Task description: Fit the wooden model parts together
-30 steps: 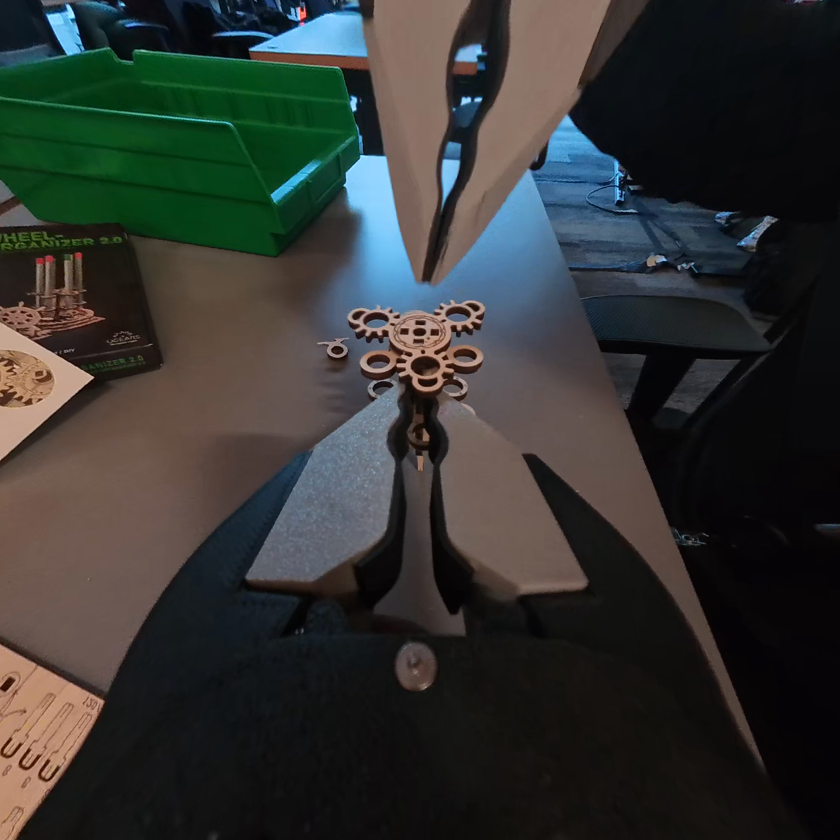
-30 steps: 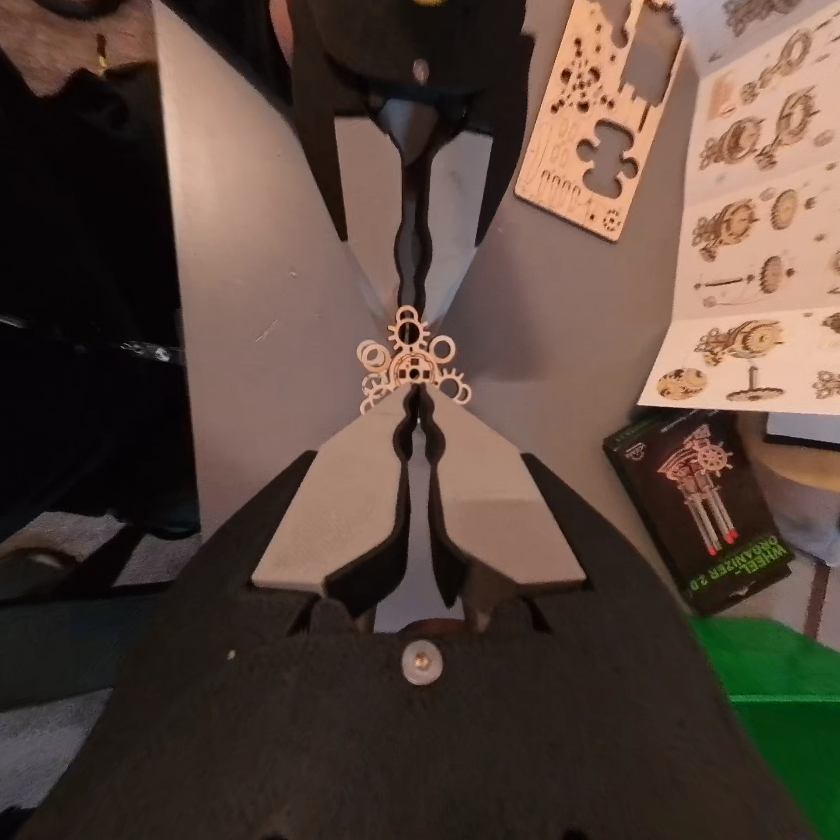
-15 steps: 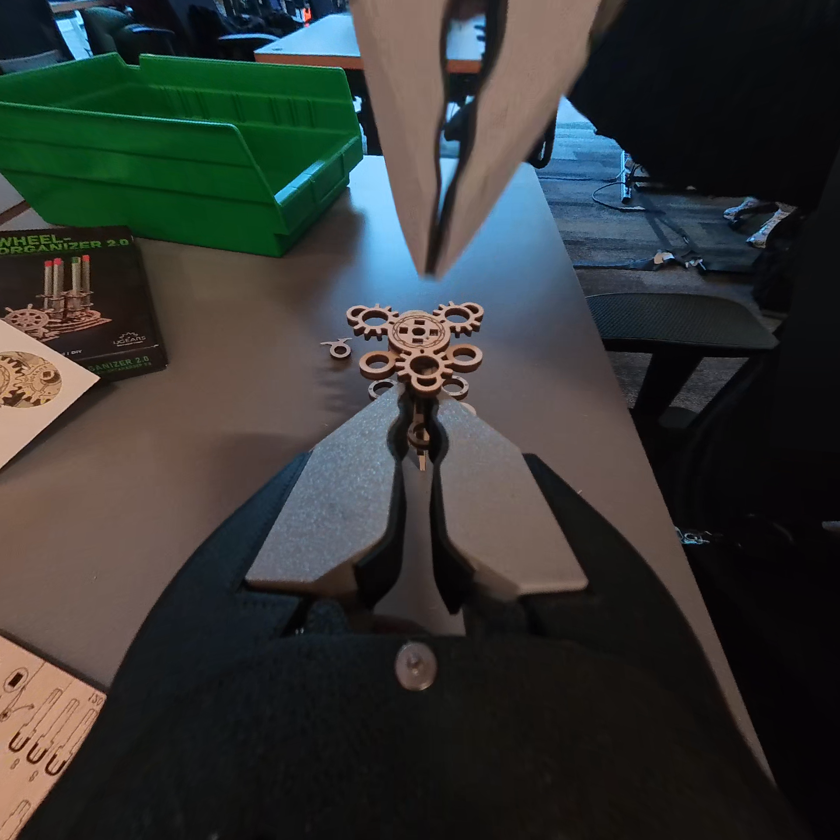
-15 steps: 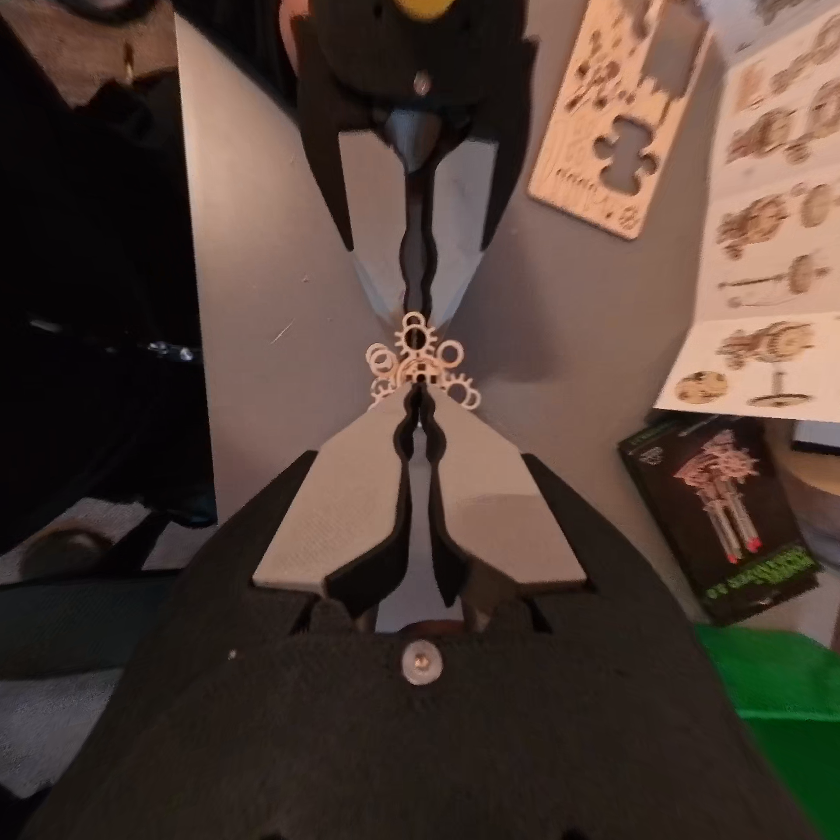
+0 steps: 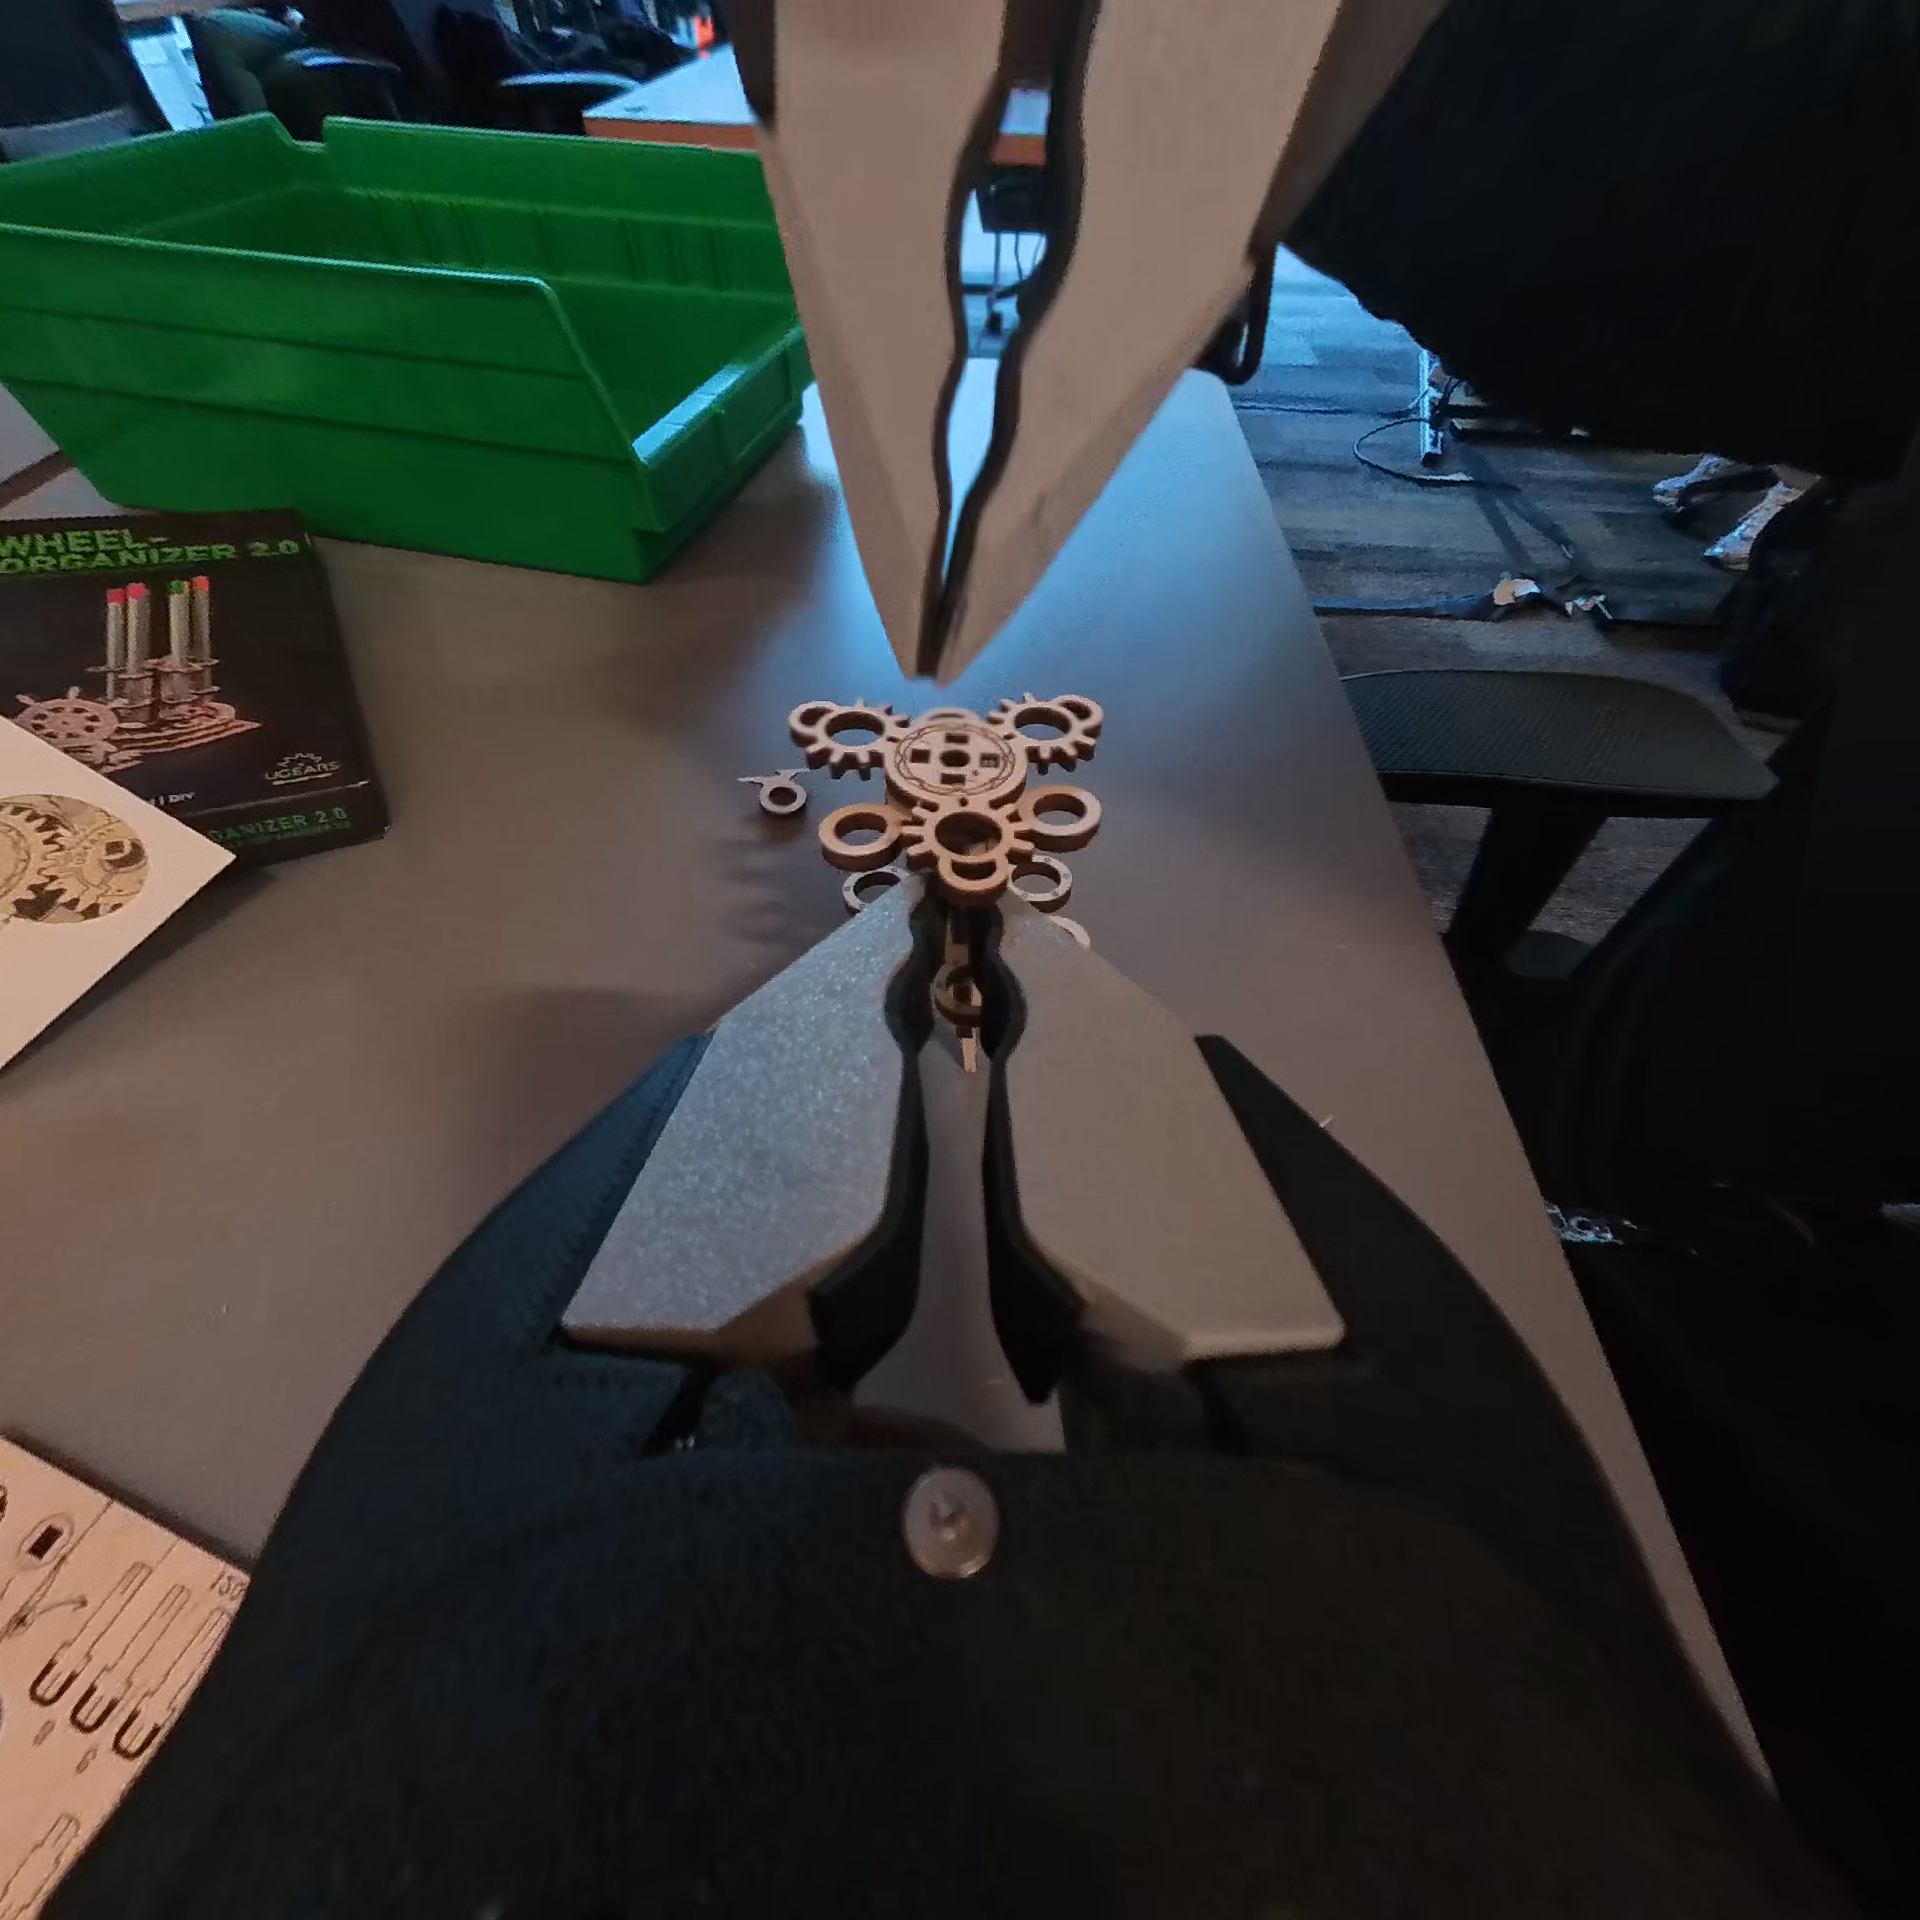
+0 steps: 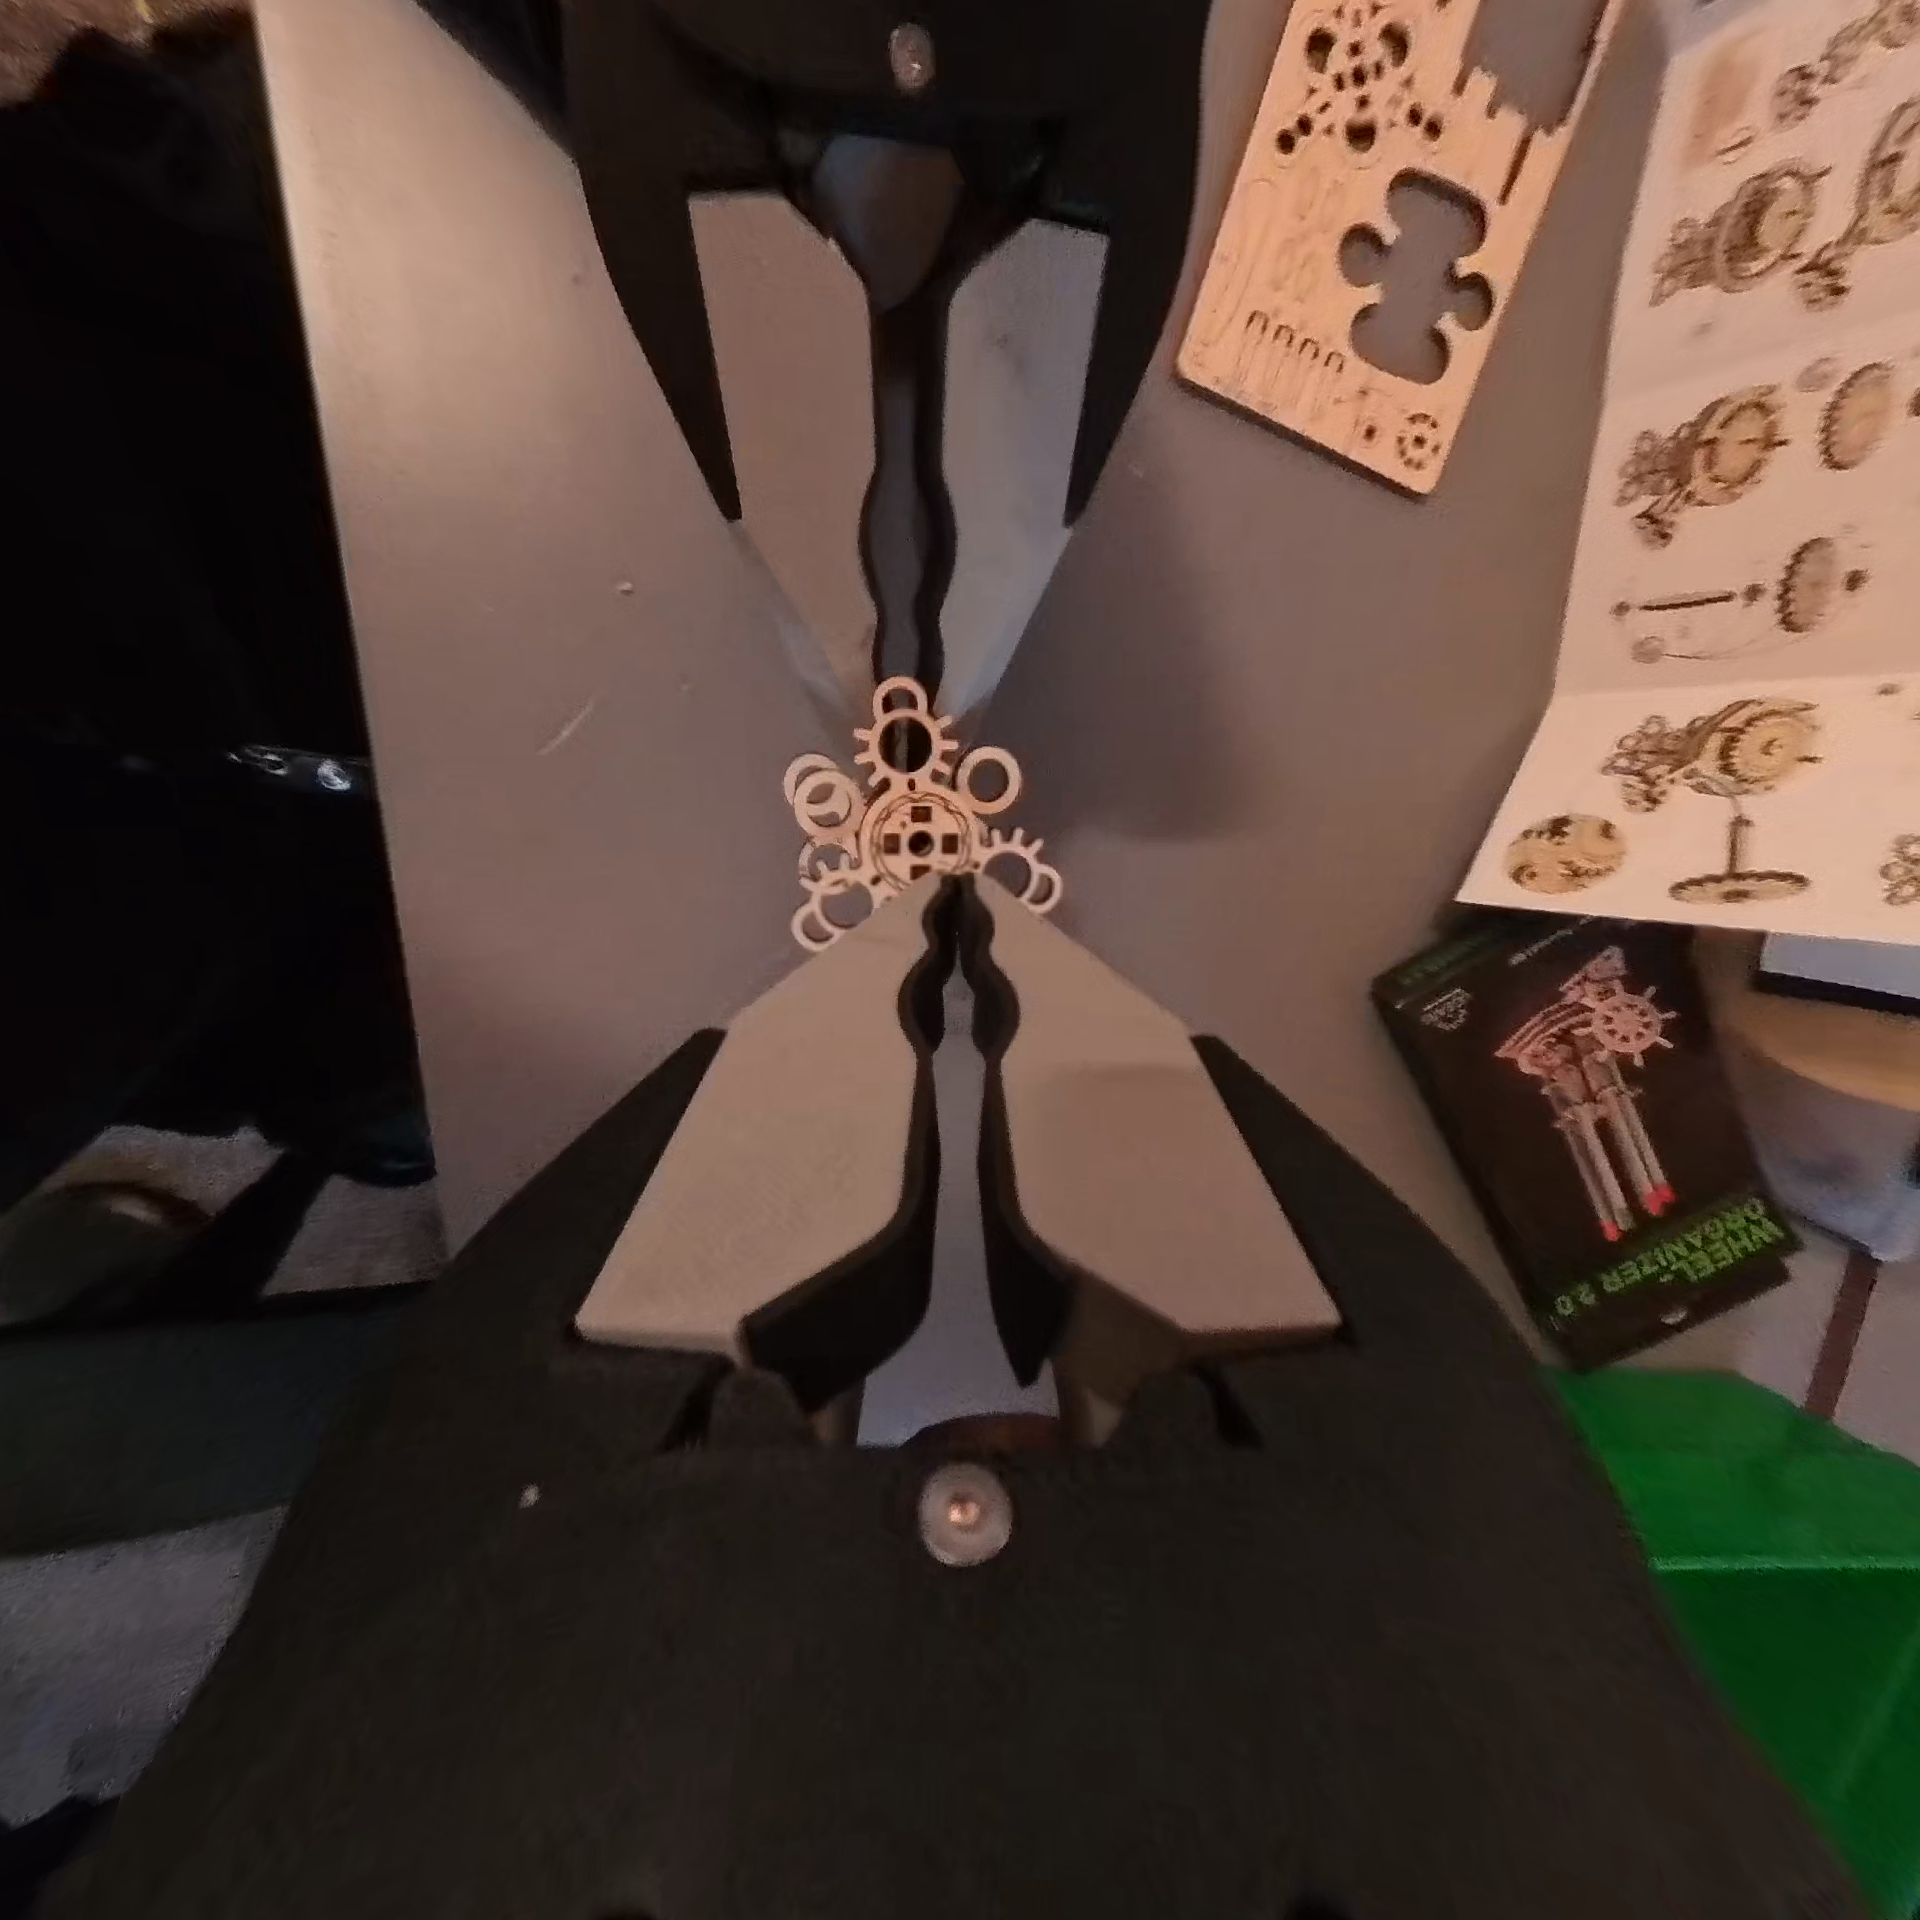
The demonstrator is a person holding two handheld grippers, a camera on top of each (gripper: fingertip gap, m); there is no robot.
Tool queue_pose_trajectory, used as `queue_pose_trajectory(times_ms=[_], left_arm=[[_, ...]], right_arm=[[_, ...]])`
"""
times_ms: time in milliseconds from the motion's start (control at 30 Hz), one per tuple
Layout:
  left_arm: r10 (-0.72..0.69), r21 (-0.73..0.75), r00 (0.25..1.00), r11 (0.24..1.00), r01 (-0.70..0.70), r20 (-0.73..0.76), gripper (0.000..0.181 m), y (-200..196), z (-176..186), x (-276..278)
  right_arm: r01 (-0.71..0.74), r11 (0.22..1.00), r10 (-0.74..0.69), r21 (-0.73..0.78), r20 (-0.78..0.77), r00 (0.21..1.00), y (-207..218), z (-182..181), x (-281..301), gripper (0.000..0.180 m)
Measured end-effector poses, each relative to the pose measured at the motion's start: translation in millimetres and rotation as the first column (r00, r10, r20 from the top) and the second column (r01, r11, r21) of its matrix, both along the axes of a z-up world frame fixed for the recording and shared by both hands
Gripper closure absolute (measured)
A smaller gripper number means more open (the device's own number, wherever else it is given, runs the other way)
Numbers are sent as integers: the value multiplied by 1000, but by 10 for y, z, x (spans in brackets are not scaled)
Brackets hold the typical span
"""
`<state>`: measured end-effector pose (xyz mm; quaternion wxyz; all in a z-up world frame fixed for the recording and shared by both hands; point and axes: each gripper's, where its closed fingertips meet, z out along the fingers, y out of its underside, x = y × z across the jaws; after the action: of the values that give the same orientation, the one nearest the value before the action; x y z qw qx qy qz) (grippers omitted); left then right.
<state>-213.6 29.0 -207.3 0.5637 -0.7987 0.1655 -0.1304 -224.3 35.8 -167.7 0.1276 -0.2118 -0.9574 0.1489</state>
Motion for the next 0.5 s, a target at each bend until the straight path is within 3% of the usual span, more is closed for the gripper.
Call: queue_pose_trajectory(times_ms=[100,267,433,500], left_arm=[[1,2,1000,1000,-1,-3,180,-1,0,0],[2,-5,1000,1000,-2,11,180,-4,-1,-17],[-1,-1,1000,1000,1,4,180,-4,-1,-11],[1,-3,1000,1000,-1,8,180,-2,-2,-15]], right_arm=[[0,999,-1,-49,-24,1000,-27,152,-37,180],[-7,1000,9,-19,82,997,-27,-151,29,180],[-17,997,17,-70,11,1000,-47,145,-8,180],[-32,997,35,-64,52,998,-81,63,30,180]])
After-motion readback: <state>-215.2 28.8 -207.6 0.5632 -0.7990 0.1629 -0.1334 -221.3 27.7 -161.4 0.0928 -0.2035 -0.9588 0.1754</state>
